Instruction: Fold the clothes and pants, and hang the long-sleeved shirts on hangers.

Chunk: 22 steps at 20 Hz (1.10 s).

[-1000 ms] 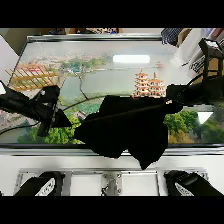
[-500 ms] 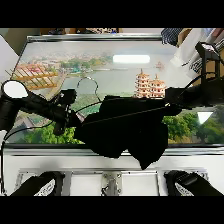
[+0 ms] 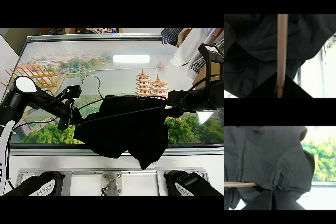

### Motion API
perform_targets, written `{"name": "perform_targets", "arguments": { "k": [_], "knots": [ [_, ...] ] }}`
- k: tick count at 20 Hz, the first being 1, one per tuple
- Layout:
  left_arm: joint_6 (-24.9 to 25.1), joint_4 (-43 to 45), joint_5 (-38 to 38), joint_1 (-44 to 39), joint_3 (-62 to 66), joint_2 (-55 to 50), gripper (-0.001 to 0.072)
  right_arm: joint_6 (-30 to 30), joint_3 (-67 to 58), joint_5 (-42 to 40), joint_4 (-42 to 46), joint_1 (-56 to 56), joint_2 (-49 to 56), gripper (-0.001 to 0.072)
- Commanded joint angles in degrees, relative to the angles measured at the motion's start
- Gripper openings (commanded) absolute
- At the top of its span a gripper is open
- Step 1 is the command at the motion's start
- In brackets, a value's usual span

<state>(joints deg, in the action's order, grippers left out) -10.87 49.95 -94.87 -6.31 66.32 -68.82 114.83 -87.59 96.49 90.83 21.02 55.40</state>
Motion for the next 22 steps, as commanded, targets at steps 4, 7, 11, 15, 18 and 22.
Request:
{"name": "perform_targets", "arguments": {
  "k": [4,7,11,15,18,22],
  "knots": [
    [-0.1,0.0,-0.7,0.0,0.1,-0.3,0.0012,0.0,0.0,-6.1,-0.1,0.0,-0.1,0.0013],
    [-0.1,0.0,-0.5,0.0,0.1,-0.3,0.0012,0.0,0.0,-7.5,-2.3,0.2,-0.1,0.0013],
    [-0.1,0.0,-0.4,0.0,0.1,-0.3,0.0012,0.0,0.0,-7.8,-4.5,2.8,-0.1,0.0013],
    [-1.6,0.0,-0.5,0.0,0.1,-0.3,0.0012,0.0,0.0,-7.1,-4.5,6.3,-0.4,0.0013],
    [-3.1,2.8,0.3,1.1,0.1,0.5,0.0012,0.1,0.0,-3.8,-3.6,6.3,-1.6,0.0013],
    [-7.6,4.9,6.8,5.2,0.1,4.3,0.0011,1.6,0.0,0.2,-1.5,6.3,-3.8,0.0013]
  ]
}}
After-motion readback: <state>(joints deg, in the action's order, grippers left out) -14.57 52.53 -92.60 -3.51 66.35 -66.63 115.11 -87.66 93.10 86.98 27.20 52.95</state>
